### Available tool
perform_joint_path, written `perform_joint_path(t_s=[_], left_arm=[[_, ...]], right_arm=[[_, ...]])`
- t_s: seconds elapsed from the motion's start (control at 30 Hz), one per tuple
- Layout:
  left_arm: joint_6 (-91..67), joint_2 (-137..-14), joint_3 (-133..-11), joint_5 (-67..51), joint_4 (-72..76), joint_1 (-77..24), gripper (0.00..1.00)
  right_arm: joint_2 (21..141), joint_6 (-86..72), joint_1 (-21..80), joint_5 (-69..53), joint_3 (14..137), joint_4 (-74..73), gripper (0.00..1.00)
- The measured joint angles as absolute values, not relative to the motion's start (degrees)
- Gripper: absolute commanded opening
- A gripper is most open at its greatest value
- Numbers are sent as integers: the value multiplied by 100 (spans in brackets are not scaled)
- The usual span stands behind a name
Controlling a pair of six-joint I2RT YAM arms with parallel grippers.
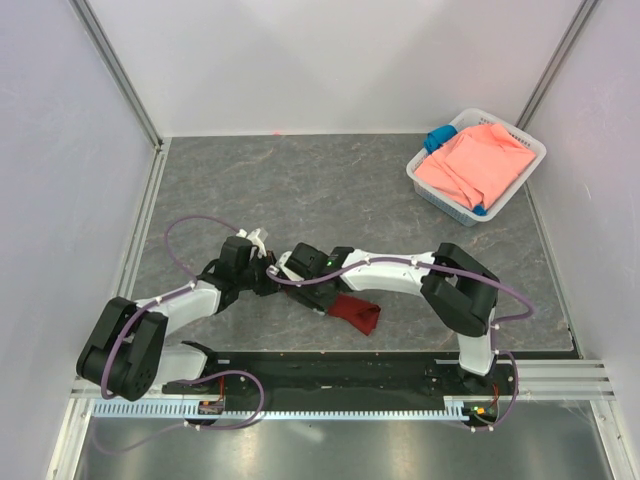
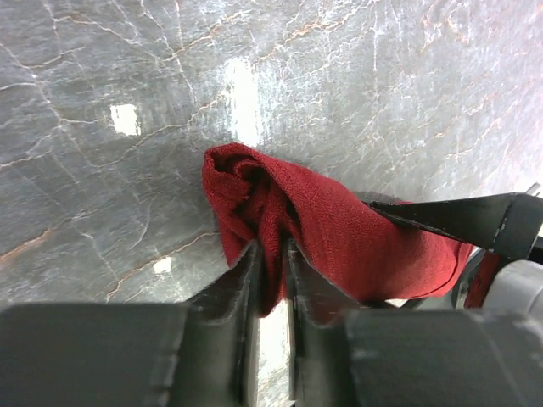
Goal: Fold the napkin, place the utensils inside, and roll it up
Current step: Roll the napkin with the utensil
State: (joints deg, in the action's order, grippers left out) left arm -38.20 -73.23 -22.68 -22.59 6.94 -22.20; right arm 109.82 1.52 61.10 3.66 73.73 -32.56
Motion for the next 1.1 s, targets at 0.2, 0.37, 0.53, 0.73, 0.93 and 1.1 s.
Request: perform_joint_path(t_s=[0.2, 0.37, 0.53, 0.73, 0.93, 1.1], left_arm=[[-3813, -7150, -2359, -2091, 357, -2198, 66], [-3795, -6801, -2762, -1938, -174, -2091, 73], [-3695, -6372, -3262, -1852, -604, -1879, 76], [-3553, -5892, -3653, -1959, -1188, -1619, 79], [-3395, -5568, -3942, -2012, -1651, -1474, 80], [-3242, -5533, -4045, -2056, -1879, -1354, 80]], right_arm=[[10991, 36, 5819, -23, 7349, -3223, 52], [10906, -246, 5229, -377, 7196, -2958, 49], [10877, -510, 4547, -384, 7137, -2847, 48], [10881, -856, 3876, -364, 7094, -2668, 47], [10881, -1081, 3028, -360, 7035, -2394, 49], [10860, -1160, 2530, -423, 6949, -2163, 50]])
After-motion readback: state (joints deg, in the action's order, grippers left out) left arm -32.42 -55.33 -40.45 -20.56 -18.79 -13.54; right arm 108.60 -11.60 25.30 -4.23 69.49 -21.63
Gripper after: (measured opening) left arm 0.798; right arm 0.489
